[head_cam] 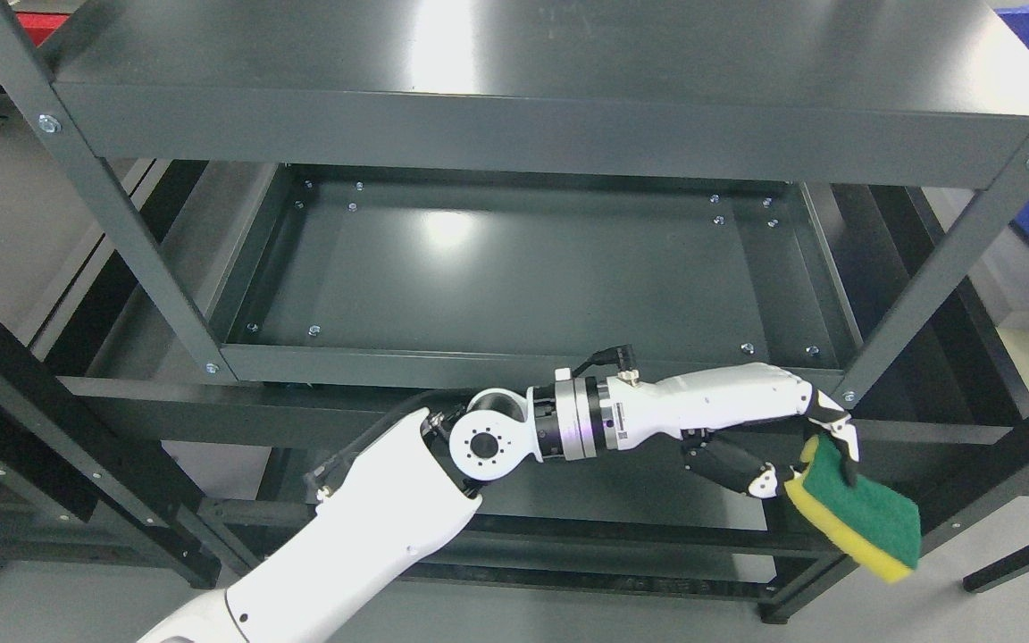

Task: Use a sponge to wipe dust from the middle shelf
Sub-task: 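Withdraw the left hand holding the sponge down and out of the shelf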

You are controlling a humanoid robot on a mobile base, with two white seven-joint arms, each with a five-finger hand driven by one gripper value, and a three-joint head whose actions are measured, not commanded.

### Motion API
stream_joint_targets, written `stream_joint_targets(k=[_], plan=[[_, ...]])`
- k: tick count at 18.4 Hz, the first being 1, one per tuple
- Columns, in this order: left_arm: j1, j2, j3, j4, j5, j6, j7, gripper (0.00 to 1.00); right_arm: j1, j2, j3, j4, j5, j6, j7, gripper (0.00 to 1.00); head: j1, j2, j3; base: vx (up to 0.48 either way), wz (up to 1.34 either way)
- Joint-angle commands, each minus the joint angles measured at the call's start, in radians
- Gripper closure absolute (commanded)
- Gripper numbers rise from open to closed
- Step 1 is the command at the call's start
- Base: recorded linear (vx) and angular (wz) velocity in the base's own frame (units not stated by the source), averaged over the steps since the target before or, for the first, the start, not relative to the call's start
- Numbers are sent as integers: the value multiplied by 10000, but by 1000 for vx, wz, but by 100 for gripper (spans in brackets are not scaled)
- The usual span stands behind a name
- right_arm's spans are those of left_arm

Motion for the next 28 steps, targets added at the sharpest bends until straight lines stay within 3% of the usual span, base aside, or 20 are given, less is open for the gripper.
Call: stream_joint_targets(k=[1, 5, 11, 16, 28], plan=[[2146, 123, 3546, -1157, 540, 681, 1945, 98, 0, -175, 0, -174, 0, -8, 3, 0, 0, 0, 0, 0, 0], [3221, 123, 5253, -1756, 620, 854, 5091, 99, 0, -175, 0, -174, 0, -8, 3, 0, 0, 0, 0, 0, 0], [4661, 123, 6591, -2829, 681, 869, 6674, 99, 0, -175, 0, -174, 0, -8, 3, 0, 0, 0, 0, 0, 0], [6672, 123, 6544, -3690, 711, -32, 6784, 99, 0, -175, 0, -174, 0, -8, 3, 0, 0, 0, 0, 0, 0], [8329, 123, 7527, -3997, 1601, -741, 6769, 99, 0, -175, 0, -174, 0, -8, 3, 0, 0, 0, 0, 0, -1]])
